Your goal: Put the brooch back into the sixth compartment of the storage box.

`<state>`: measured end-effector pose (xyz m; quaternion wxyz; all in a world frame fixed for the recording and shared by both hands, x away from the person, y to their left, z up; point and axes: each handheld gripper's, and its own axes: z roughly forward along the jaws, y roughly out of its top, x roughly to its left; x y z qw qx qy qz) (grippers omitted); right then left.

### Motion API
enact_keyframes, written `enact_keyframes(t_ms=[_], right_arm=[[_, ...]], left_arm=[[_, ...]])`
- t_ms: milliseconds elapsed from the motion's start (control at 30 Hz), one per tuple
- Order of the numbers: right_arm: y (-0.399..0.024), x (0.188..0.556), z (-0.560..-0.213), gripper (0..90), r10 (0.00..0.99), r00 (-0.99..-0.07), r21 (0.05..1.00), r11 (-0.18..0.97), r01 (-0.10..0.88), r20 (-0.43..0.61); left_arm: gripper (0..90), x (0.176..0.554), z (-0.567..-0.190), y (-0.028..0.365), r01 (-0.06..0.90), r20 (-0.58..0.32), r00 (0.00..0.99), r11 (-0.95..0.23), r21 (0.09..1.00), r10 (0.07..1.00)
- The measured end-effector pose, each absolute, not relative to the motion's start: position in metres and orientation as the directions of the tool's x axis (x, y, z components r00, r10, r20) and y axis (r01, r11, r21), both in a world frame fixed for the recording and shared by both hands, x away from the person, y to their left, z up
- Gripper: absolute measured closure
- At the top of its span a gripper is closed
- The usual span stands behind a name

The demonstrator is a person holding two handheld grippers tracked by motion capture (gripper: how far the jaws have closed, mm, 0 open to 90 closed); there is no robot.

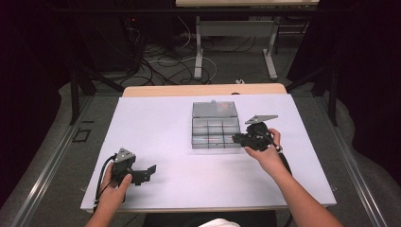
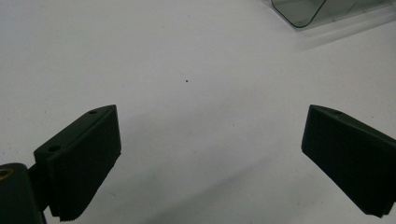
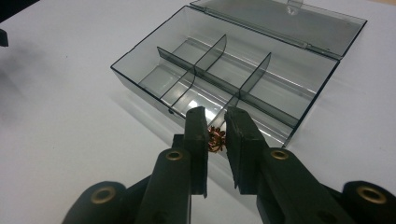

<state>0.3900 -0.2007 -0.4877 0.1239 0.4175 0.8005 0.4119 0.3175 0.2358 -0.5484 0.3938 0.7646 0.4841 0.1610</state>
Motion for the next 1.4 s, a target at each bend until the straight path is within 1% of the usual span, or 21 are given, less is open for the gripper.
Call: enact_keyframes(t_ms=[433,1000,1100,1267,1400], right_arm=[[-0.200,0.402,-0.492,79.0,0.787,-0.593,0.745,0.291,0.600,0.171],[-0.195,0.415,-0.501,79.0,0.804,-0.574,0.740,0.290,0.606,0.155],[-0.194,0.418,-0.504,79.0,0.801,-0.581,0.747,0.297,0.595,0.144],[-0.191,0.420,-0.507,79.0,0.808,-0.571,0.737,0.296,0.607,0.145],[-0.190,0.423,-0.510,79.0,0.810,-0.570,0.737,0.301,0.605,0.137]], left_arm=[[5.0,0.318,-0.549,0.236,0.614,-0.135,0.478,-0.220,0.758,0.868],[5.0,0.318,-0.548,0.236,0.614,-0.134,0.482,-0.225,0.757,0.866],[4.9,0.318,-0.548,0.236,0.614,-0.133,0.482,-0.226,0.757,0.866],[4.9,0.318,-0.548,0.237,0.611,-0.125,0.485,-0.233,0.757,0.865],[4.9,0.318,-0.549,0.236,0.615,-0.139,0.476,-0.216,0.758,0.868]])
